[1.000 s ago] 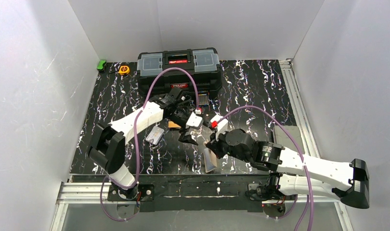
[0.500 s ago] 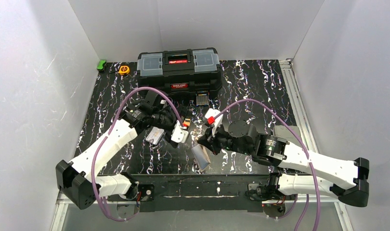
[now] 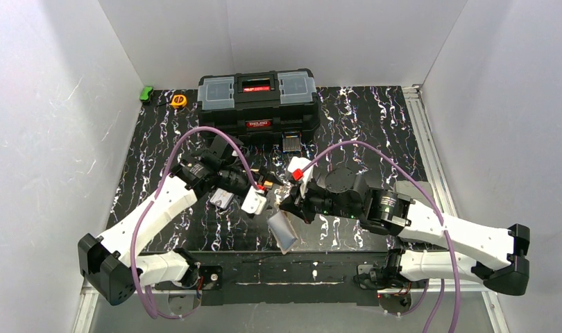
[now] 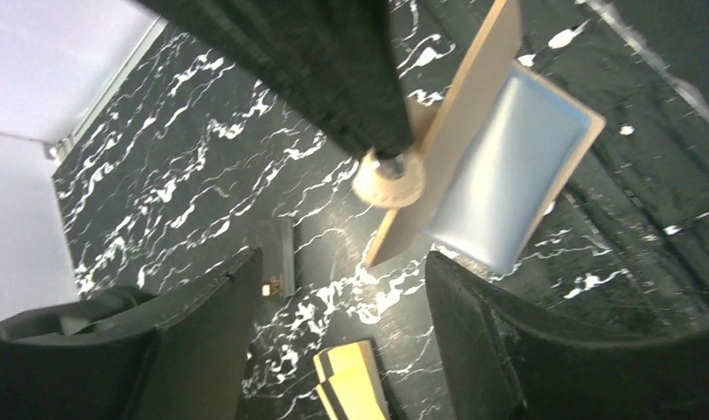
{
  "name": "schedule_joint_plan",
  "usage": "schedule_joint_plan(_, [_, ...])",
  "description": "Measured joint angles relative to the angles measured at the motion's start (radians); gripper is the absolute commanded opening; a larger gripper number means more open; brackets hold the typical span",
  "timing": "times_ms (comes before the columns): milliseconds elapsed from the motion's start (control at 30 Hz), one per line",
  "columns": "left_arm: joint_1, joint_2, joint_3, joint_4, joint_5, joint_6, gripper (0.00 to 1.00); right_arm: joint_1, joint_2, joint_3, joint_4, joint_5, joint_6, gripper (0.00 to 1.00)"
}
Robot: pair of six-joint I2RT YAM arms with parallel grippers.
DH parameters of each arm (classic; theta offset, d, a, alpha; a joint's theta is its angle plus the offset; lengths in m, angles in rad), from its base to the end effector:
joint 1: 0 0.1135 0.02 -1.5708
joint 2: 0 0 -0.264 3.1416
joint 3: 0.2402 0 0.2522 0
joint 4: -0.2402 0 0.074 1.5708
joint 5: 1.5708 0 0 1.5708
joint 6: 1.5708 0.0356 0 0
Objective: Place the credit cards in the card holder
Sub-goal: Open the card holder at the center of the board.
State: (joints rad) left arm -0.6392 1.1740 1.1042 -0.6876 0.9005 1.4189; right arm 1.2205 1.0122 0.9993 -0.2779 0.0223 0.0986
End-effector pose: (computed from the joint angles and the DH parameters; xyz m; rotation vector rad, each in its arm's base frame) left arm 0.1731 -0.1634 0.3337 1.9439 0.6800 -0.5714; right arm 0.0799 0.2165 0.3628 -1.0284 1.6675 0.8765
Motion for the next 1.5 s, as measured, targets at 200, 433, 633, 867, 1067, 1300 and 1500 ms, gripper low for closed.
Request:
schedule_joint_plan(200, [-0.031,-0.004,0.0,-0.094,0.029,0.029,0.53,0.0,0.026,0.038,-0.01,-0.034,-0.025,0.01])
schedule_joint_plan(433, [-0.039,-0.003,0.01,-0.134,0.045,0.031,0.15,0.0,0.045,0.064,-0.01,-0.069,-0.04,0.01])
schedule_joint_plan(633, [-0.045,-0.006,0.017,-0.124,0.047,-0.016,0.0,0.0,0.052,0.065,0.002,-0.065,-0.047,0.02])
schedule_joint_plan(867, [-0.045,-0.067,-0.024,0.005,-0.008,-0.251,0.0,0.0,0.05,0.064,0.035,0.035,-0.03,0.91])
schedule_joint_plan(1067, [-0.044,-0.13,-0.09,0.133,-0.141,-0.552,0.0,-0.027,-0.092,-0.024,0.073,0.187,0.004,0.98])
schedule_joint_plan(1300, [-0.016,-0.164,-0.115,0.212,-0.241,-0.86,0.0,-0.125,-0.287,-0.13,0.078,0.229,0.091,0.98])
schedule_joint_plan(1500, [0.101,-0.169,-0.114,0.266,-0.241,-1.115,0.0,-0.221,-0.363,-0.289,0.08,0.161,0.186,0.98])
